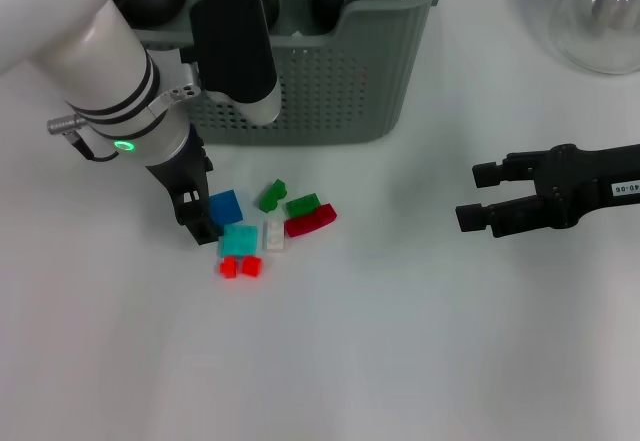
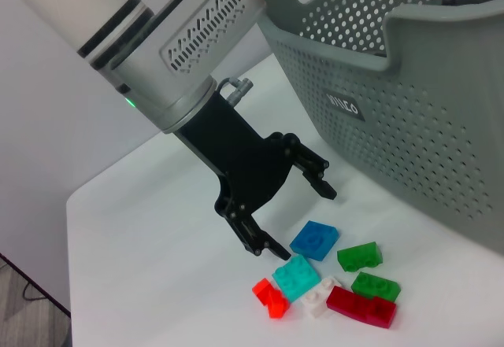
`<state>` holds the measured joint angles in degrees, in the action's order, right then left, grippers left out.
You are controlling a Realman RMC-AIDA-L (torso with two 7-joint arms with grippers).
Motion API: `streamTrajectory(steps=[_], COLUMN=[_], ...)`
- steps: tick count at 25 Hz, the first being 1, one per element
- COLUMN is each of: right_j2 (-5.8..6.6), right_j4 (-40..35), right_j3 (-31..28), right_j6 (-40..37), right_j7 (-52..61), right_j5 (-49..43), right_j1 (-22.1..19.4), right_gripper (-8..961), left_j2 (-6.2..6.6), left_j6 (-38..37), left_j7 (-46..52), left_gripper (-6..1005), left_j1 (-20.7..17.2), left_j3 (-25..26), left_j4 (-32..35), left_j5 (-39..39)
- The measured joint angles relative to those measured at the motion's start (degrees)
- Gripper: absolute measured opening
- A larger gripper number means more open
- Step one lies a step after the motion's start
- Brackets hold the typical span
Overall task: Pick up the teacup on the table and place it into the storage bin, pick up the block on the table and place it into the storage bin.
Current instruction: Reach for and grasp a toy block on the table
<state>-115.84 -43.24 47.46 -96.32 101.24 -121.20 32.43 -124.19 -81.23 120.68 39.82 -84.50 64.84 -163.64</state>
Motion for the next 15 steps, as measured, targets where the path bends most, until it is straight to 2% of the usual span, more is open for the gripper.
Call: streamTrajectory(steps=[15], right_j2=[0.00], right_j4=[0.00], right_j3=[-0.09], right_j6=[0.00], right_j7=[0.01], right_j5=[0.00], right_j1=[0.00], right_gripper=[946], left_j2=[0.08], left_j6=[0.73], left_j7=[-0.01], left_gripper=[873], left_j1=[0.56], left_j3=[-0.06], left_j4=[-1.61], left_j5=[-0.01])
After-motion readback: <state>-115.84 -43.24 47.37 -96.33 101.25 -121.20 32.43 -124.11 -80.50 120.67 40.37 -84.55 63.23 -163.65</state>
